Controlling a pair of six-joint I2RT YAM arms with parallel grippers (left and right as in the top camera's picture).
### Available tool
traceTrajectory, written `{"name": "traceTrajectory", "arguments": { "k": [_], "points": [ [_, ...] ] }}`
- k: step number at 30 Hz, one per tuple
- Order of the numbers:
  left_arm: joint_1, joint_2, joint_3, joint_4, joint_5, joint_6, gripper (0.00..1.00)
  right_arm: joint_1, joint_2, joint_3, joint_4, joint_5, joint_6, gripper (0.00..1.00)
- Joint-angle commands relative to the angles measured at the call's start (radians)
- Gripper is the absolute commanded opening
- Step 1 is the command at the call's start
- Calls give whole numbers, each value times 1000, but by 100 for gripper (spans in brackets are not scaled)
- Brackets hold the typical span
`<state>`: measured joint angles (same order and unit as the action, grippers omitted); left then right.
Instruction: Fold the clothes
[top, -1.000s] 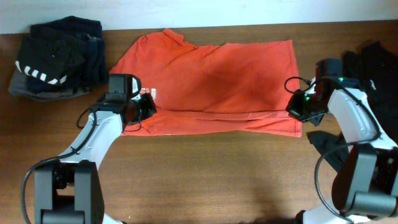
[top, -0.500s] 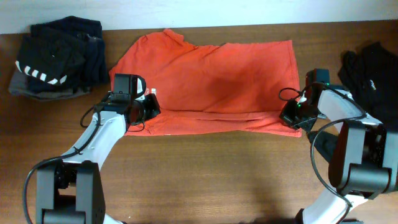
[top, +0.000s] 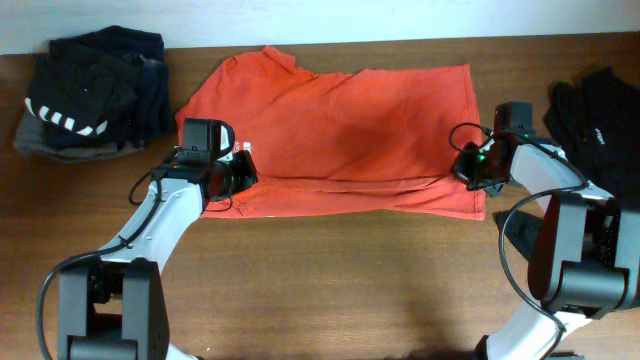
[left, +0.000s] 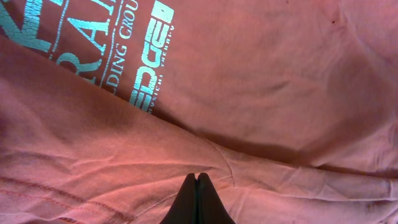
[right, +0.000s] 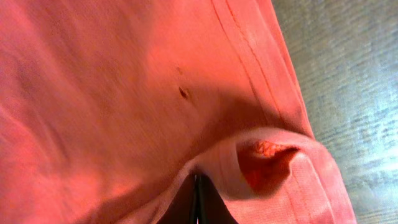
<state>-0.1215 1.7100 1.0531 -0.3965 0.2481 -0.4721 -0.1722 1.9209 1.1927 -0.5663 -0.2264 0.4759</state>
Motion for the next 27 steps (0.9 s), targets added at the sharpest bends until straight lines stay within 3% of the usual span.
{"name": "traceTrajectory", "arguments": {
  "k": [1,8,12,16,21,27],
  "points": [
    [-2,-22,19,10,-50,-8,1,3,36,0,69,27,11,4],
    [-3,-22,19,51,-76,-5,1,2,58,8,287,32,1,4],
    [-5,-22,19,48,-52,16,1,1,34,69,277,-45,-20,4],
    [-5,-22,19,34,-53,18,1,3,-30,153,163,-55,-95,6],
    [-5,-22,19,29,-54,18,1,32,-69,251,-173,-152,-226,6],
    [-5,-22,19,37,-54,18,1,152,-44,206,-338,-159,-244,5]
  ]
}}
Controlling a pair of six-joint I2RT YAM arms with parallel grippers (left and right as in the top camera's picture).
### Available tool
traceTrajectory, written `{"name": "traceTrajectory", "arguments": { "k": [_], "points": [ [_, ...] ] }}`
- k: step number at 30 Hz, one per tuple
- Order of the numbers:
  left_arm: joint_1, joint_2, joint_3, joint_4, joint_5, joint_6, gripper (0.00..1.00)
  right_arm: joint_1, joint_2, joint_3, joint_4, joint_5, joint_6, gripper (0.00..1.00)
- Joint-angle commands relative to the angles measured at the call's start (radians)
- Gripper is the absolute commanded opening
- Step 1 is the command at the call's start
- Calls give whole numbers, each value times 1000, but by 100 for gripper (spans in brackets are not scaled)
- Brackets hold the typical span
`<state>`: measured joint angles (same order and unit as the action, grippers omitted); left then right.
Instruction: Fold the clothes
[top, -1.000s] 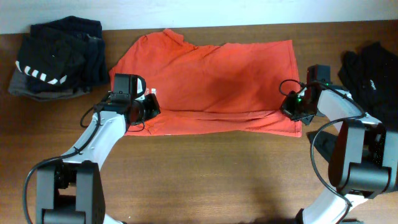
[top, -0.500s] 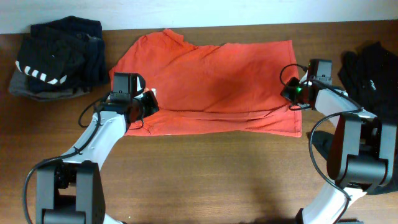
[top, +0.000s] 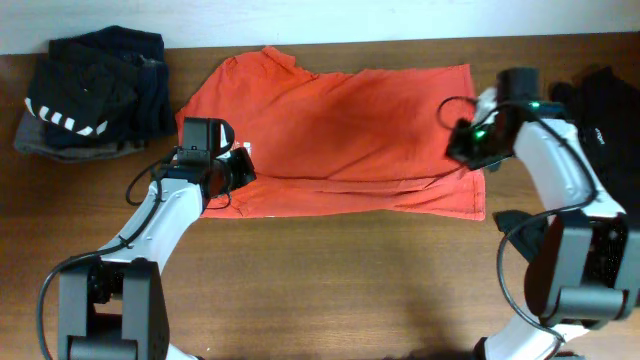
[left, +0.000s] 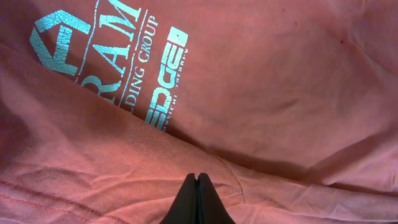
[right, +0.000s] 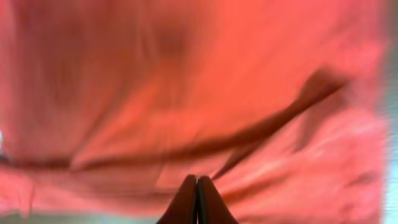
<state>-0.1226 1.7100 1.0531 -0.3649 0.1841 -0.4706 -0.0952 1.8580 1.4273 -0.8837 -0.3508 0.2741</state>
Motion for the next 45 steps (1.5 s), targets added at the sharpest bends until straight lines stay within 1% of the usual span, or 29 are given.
{"name": "traceTrajectory", "arguments": {
  "k": [1,4,7,9,13,21,26,30,38,42,45],
  "points": [
    [-4,-22,19,5,10,16,1,99,28,-34,-18,-35,-42,5],
    [-4,-22,19,5,10,16,1,170,56,-34,1,-34,-40,5],
    [-4,-22,19,4,10,16,1,230,94,-34,21,-31,3,5],
    [-4,-22,19,3,11,16,1,257,121,-34,10,-30,7,5],
    [-4,-22,19,-5,11,16,1,280,164,-34,-38,-27,7,4],
    [-4,-22,19,-10,10,16,1,278,170,-34,-103,-26,-16,5],
    [-4,-22,19,-11,10,16,1,278,212,-34,-35,0,-15,9],
    [-4,-22,19,-11,10,16,2,277,257,-34,11,0,-16,9],
    [-4,-22,19,-10,10,16,1,243,258,-30,52,47,-16,8],
    [-4,-22,19,-11,10,16,1,231,258,-30,123,59,-80,9],
    [-4,-22,19,-11,10,16,1,231,258,-30,186,105,-84,9]
  ]
}}
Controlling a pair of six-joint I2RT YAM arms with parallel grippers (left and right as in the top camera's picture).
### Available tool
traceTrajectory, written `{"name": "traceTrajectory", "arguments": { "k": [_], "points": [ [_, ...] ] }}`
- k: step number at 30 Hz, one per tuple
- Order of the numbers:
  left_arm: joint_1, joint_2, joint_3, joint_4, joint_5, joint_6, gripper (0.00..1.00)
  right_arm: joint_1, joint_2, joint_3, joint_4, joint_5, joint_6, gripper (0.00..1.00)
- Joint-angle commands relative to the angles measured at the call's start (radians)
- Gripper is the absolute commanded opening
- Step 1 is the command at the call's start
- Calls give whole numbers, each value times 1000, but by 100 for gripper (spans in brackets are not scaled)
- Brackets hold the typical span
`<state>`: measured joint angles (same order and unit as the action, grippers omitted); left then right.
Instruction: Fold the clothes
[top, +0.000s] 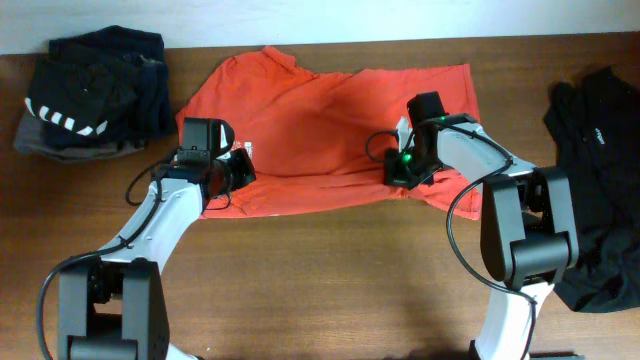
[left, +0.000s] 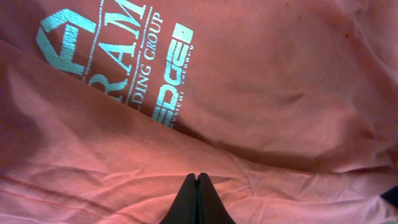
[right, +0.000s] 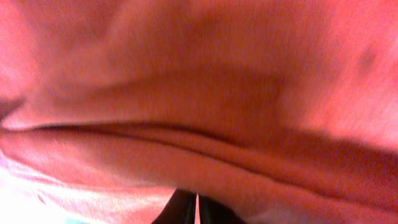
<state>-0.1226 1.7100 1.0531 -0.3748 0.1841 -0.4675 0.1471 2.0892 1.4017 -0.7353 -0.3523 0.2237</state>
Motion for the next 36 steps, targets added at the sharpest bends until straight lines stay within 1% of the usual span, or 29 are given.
{"name": "traceTrajectory", "arguments": {
  "k": [1,5,9,14,18,19,20,21,22,23,25,26,29,30,33,35,36],
  "points": [
    [-4,-22,19,-1,10,13,1,-11,27,-5,51,124,-34,9],
    [-4,-22,19,0,10,13,1,-11,27,-5,116,170,-51,11],
    [-4,-22,19,8,-2,14,1,-11,27,1,115,181,-60,17],
    [-4,-22,19,14,-64,14,1,-12,26,45,31,182,-60,17],
    [-4,-21,19,7,-81,14,1,-12,4,158,-133,181,-59,23],
    [-4,-21,19,2,-82,14,2,-12,-1,183,-169,181,-60,28],
    [-4,-21,19,-3,-89,14,2,-12,-7,216,-213,182,-60,36],
    [-4,-21,19,-11,-102,14,4,-12,-9,246,-254,182,-60,55],
    [-4,-21,19,-21,-114,14,6,-12,-9,283,-307,182,-60,70],
    [-4,-21,19,-29,-124,14,7,-12,-9,310,-350,193,-60,79],
    [-4,-21,19,-47,-132,14,9,-12,-9,356,-449,274,-59,89],
    [-4,-21,19,-53,-129,14,9,-12,-9,364,-488,315,-59,91],
    [-4,-21,19,-83,-121,13,5,-27,-6,361,-555,385,-50,90],
    [-4,-21,18,-91,-121,13,4,-36,-6,356,-562,391,-51,87],
    [-4,-13,12,-107,-121,13,3,-81,-6,342,-562,391,-27,70],
    [-4,9,12,-114,-121,13,3,-121,-6,325,-545,387,-21,57],
    [-4,23,12,-115,-119,13,3,-140,-6,317,-538,382,-21,48]
  ]
}}
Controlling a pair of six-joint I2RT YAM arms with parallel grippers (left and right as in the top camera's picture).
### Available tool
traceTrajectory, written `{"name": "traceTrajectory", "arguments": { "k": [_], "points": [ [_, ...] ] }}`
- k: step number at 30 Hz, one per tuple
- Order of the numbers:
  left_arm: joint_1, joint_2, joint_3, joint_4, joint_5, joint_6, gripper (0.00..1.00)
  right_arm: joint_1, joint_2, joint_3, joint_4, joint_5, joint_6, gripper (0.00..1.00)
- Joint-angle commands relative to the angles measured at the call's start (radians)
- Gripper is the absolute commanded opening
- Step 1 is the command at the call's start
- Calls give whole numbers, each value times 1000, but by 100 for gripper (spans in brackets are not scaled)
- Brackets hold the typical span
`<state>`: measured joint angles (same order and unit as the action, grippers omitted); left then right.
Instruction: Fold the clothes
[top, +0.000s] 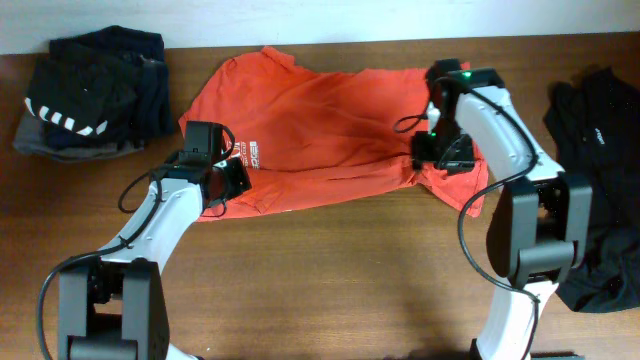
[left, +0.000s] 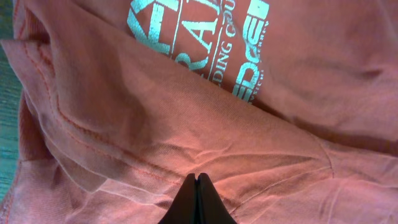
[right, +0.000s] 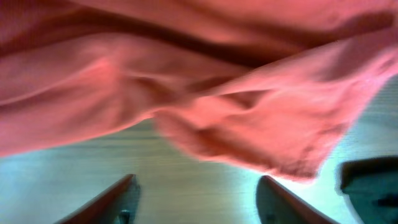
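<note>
A red t-shirt (top: 330, 130) lies spread across the far middle of the table, its pale printed logo (top: 256, 152) showing near the left. My left gripper (top: 232, 180) rests on the shirt's lower left part, its black fingers (left: 197, 200) pressed together on a fold of the red fabric (left: 186, 118). My right gripper (top: 445, 158) hangs at the shirt's bunched lower right corner (right: 249, 137). It is open (right: 198, 199), with bare wood between its fingers.
A pile of dark clothes (top: 90, 85) with a striped piece sits at the far left corner. A black garment (top: 598, 115) lies at the right edge and hangs down past the right arm's base (top: 600, 270). Wooden table (top: 330, 280) runs along the front.
My right gripper was shut on the shirt's lower edge near the middle; now it is open and further right, with the corner bunched beside it. The left gripper shifted slightly and the logo now shows.
My right gripper was first shut on the shirt's lower right corner, then higher by the right edge, then over the middle with the corner drawn in. Now it is open. The left gripper stayed shut on the lower left fold throughout.
</note>
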<state>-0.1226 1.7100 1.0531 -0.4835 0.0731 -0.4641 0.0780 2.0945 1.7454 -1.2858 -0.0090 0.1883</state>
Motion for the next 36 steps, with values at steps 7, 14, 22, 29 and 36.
{"name": "traceTrajectory", "arguments": {
  "k": [7,14,22,29,36],
  "points": [
    [3,120,12,-3,-6,10,2,-172,-11,-126,94,-101,-16,15],
    [41,127,12,0,-11,27,2,-178,-11,-288,228,-103,-16,17],
    [107,156,12,19,-11,63,2,-228,-11,-345,288,-103,-15,18],
    [136,220,12,23,-15,77,1,-292,-11,-345,277,-79,-16,18],
    [157,219,20,19,-113,77,1,-294,-11,-345,276,-31,-16,18]
  ]
}}
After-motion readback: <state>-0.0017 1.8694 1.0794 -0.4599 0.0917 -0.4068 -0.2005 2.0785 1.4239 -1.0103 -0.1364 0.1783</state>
